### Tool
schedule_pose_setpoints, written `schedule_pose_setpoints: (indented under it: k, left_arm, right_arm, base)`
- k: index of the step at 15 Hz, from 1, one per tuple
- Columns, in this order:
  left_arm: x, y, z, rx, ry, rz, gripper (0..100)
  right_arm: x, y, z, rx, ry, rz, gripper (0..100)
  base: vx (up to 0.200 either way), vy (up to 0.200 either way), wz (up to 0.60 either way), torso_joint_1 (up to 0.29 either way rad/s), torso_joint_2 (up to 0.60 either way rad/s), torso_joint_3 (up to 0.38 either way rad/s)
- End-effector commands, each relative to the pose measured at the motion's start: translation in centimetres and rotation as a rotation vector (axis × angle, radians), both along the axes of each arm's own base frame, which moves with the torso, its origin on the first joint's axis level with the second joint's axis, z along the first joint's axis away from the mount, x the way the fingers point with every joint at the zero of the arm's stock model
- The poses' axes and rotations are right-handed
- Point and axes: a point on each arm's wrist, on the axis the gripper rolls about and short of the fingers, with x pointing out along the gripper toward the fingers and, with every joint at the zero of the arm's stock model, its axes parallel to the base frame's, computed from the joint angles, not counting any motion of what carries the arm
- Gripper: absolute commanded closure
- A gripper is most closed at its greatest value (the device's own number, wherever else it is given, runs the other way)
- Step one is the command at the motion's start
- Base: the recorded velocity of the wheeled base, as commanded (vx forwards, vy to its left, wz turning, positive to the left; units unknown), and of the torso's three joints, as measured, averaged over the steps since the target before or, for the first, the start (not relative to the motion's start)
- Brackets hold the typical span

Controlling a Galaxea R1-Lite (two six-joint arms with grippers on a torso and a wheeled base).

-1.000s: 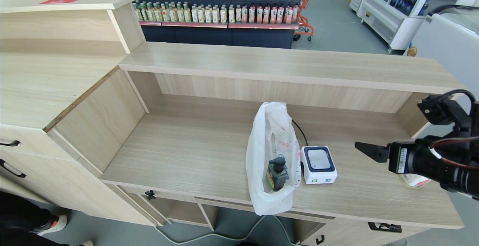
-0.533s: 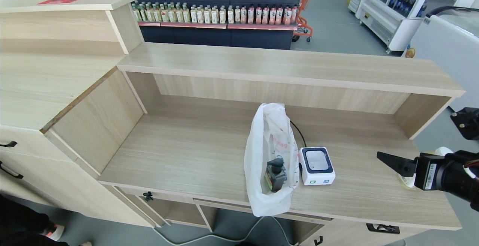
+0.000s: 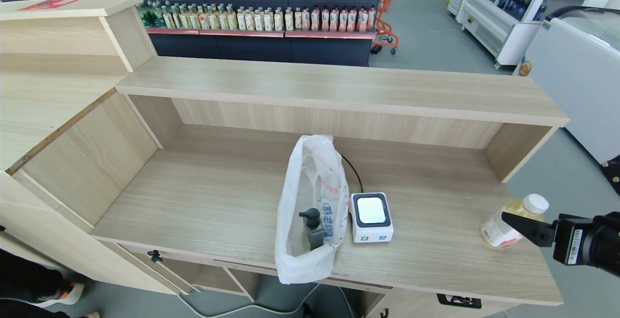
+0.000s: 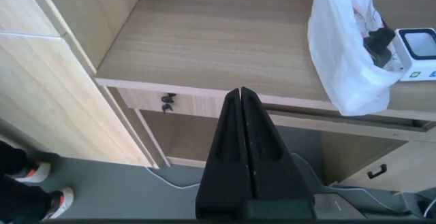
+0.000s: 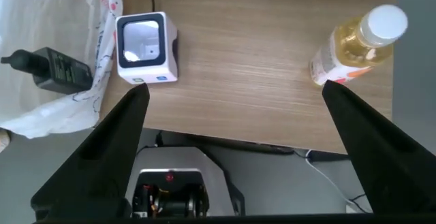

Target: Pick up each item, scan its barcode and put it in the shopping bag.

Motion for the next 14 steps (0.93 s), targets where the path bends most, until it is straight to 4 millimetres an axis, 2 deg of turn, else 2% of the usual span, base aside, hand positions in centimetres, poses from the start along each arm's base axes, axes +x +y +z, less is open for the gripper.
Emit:
schedule_pose_setpoints:
  k: [1,3,8,12,14]
  left_arm:
    - [0.01,0.0,0.0,0.0,0.001,0.0,100]
    - [0.0,0.0,0.0,0.0,0.0,-0.001,100]
    - [0.0,0.0,0.0,0.0,0.0,-0.001,100]
    - [0.0,0.0,0.0,0.0,0.0,0.0,100]
    - [0.0,0.0,0.0,0.0,0.0,0.0,100]
  right_arm:
    - [-0.42,-0.07,-0.13,0.001,-0.004,0.001,0]
    - [-0.53,-0.09,-0.15,0.001,-0.005,0.001,0]
    - [-0.59,-0.1,-0.04,0.001,-0.012,0.001,0]
    - [-0.72,-0.13,-0.39,0.0,0.002,0.001,0]
    - [-0.69,-0.12,-0.5,-0.001,0.007,0.001,0]
  base:
    - [0.0,-0.2,0.0,-0.002,0.0,0.002]
    - [0.0,-0.2,0.0,0.0,0.0,0.002]
    - [0.0,0.0,0.0,0.0,0.0,0.0]
    - [-0.2,0.0,0.0,0.01,0.0,-0.001]
    - [0.0,0.0,0.0,0.0,0.0,0.0]
